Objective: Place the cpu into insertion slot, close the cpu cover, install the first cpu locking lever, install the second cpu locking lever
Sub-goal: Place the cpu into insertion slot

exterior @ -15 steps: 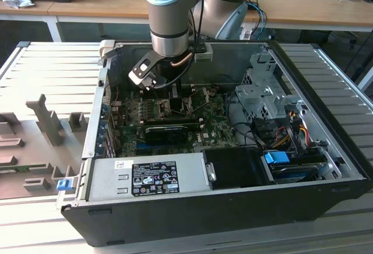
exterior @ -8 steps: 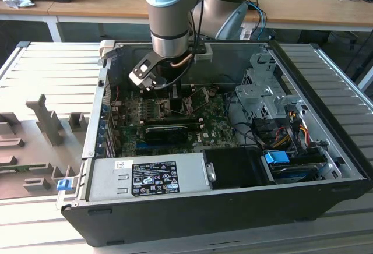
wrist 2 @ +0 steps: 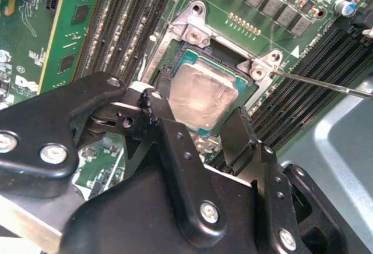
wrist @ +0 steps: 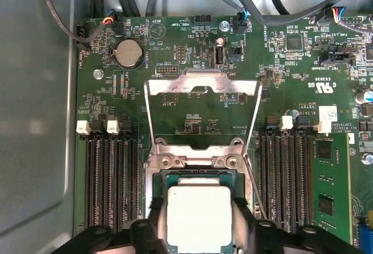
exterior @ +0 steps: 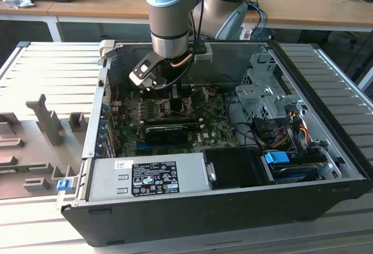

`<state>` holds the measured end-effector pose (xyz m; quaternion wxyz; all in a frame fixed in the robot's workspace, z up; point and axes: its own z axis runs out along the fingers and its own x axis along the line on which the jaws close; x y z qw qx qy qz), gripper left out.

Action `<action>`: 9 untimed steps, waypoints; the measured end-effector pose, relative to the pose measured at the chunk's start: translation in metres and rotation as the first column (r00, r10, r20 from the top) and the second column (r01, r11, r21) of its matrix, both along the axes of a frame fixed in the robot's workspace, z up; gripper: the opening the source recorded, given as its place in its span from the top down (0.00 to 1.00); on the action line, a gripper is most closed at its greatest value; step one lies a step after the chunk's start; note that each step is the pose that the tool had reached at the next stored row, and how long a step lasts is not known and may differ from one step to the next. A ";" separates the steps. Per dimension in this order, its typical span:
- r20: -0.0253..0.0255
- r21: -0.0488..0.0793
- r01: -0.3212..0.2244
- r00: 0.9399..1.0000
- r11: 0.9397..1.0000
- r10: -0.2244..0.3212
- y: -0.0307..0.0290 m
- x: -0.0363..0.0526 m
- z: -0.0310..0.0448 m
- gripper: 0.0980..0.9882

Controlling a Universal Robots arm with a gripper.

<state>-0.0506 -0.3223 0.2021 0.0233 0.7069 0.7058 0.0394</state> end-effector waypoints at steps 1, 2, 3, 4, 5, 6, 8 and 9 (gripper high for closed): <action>0.000 0.000 0.000 1.000 1.000 0.000 0.0000 0.0000 0.0001 0.43; 0.000 0.000 0.000 1.000 1.000 0.000 0.0000 0.0000 0.0017 0.43; 0.000 0.000 0.000 1.000 1.000 0.000 0.0000 0.0000 0.0036 0.43; 0.000 0.000 0.000 1.000 1.000 0.000 0.0000 0.0000 0.0053 0.43; 0.000 0.000 0.000 1.000 1.000 0.000 0.0000 0.0000 0.0062 0.43; 0.000 0.000 0.000 1.000 1.000 0.000 0.0000 0.0000 0.0069 0.43; -0.002 -0.007 0.000 1.000 1.000 0.000 0.0000 0.0003 0.0080 0.59; -0.002 -0.009 0.000 1.000 1.000 0.000 0.0000 0.0004 0.0085 0.66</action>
